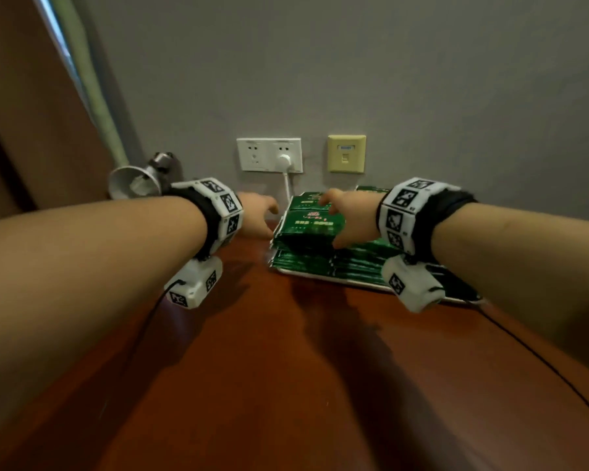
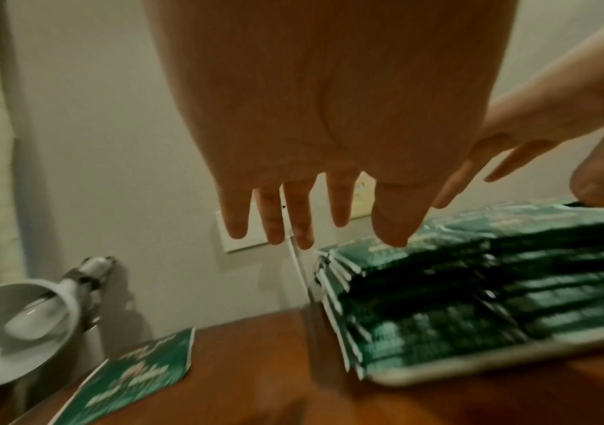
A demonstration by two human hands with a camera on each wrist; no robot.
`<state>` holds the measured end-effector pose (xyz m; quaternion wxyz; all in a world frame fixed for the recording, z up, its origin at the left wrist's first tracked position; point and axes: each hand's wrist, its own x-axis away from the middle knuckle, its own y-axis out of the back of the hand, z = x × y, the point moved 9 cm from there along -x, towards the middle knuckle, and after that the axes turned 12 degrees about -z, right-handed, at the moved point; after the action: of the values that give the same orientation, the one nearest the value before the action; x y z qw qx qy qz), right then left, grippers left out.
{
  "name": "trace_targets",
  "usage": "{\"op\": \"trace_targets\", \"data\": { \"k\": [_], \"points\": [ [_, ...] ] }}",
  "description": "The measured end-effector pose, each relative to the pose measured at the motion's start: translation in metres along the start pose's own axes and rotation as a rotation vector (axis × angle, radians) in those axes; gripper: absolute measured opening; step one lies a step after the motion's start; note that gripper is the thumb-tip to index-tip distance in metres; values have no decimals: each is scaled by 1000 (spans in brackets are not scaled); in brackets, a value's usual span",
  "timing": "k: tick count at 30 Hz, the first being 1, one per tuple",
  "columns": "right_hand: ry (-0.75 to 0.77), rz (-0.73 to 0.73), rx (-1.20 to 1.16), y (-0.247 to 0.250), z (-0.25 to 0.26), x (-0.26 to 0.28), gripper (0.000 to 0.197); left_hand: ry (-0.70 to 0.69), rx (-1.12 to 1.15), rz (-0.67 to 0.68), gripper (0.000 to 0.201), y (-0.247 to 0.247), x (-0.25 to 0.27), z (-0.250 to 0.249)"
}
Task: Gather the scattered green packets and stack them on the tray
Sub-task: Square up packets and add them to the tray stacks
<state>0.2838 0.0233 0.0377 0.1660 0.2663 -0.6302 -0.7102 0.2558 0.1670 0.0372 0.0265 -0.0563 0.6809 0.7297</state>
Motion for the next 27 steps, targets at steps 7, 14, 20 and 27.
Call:
{"op": "trace_targets", "data": {
  "k": [7,14,20,27],
  "points": [
    [152,95,-13,-31,118,51,85,78,-38,99,61,-36,125,58],
    [184,132,23,-58,187,40,84,310,-136,141,60,-64,174,162],
    [132,156,49,-86,202,-15,79,386,-192,252,53,-93,142,218],
    [68,201,62,-131,211,-102,63,370,-167,272,65,-134,86,251]
  ]
}}
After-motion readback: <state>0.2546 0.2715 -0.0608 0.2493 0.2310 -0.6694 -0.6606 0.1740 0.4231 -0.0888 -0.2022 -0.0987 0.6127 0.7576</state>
